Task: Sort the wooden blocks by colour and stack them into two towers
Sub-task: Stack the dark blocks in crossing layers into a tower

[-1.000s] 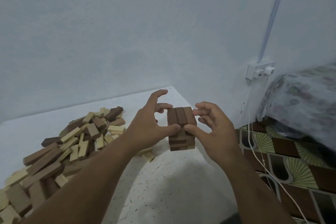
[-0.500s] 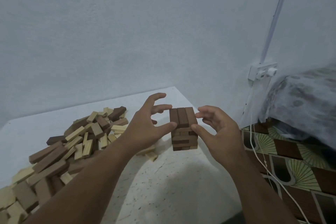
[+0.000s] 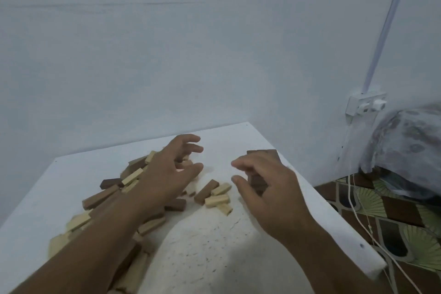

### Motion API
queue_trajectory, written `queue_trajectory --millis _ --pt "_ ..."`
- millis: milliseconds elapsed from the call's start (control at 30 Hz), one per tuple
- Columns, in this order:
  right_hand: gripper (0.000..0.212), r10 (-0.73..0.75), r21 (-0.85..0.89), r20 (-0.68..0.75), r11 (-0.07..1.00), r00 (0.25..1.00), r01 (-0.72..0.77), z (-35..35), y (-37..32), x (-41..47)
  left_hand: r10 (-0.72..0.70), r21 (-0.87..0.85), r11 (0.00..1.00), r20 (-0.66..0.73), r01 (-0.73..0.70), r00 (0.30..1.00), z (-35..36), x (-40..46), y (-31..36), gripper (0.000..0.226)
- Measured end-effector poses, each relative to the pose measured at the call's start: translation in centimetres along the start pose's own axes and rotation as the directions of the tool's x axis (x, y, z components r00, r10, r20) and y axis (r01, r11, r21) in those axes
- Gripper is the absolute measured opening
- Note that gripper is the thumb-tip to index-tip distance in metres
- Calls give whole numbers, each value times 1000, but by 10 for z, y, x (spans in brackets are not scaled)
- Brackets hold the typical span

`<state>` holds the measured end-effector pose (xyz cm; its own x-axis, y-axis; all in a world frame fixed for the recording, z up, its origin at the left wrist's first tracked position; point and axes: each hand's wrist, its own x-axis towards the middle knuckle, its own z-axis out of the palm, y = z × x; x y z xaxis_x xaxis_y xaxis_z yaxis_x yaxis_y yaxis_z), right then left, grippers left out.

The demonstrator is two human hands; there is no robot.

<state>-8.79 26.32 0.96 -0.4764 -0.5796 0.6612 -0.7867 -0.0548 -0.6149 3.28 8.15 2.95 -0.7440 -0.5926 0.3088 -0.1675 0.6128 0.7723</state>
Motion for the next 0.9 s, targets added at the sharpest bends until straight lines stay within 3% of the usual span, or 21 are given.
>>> queue_trajectory --millis 100,200,300,367,433,533,667,767,833,900 --pt "29 173 -51 256 985 951 -166 31 -17 10 -10 96 995 -47 14 999 -28 -6 -17 32" --pt "49 316 -237 424 943 849 -233 61 -16 25 -62 219 974 -15 64 998 -49 -4 -37 37" --pt "67 458 -481 497 852 737 -205 84 -5 38 -136 304 945 25 122 990 -60 6 -57 41" --pt "64 511 -515 515 826 688 -229 92 2 44 -177 346 925 33 155 984 -60 17 -66 42" --pt "60 530 -496 501 824 684 -275 97 6 52 -194 411 897 39 161 980 -55 34 -71 36" --pt "47 474 -426 429 857 769 -291 100 6 69 -198 512 843 13 163 980 -39 68 -76 32" --pt "34 386 -245 365 918 847 -312 110 7 91 -224 666 729 14 158 974 -12 114 -85 45" --pt "23 355 -299 393 922 848 -247 122 16 105 -247 766 625 12 150 969 1 132 -96 39" --pt "26 380 -426 467 888 798 -174 133 28 115 -272 722 658 -36 213 962 2 138 -99 38" --pt "37 393 -509 545 857 741 -80 147 41 123 -284 551 785 -90 285 955 -4 141 -99 42"
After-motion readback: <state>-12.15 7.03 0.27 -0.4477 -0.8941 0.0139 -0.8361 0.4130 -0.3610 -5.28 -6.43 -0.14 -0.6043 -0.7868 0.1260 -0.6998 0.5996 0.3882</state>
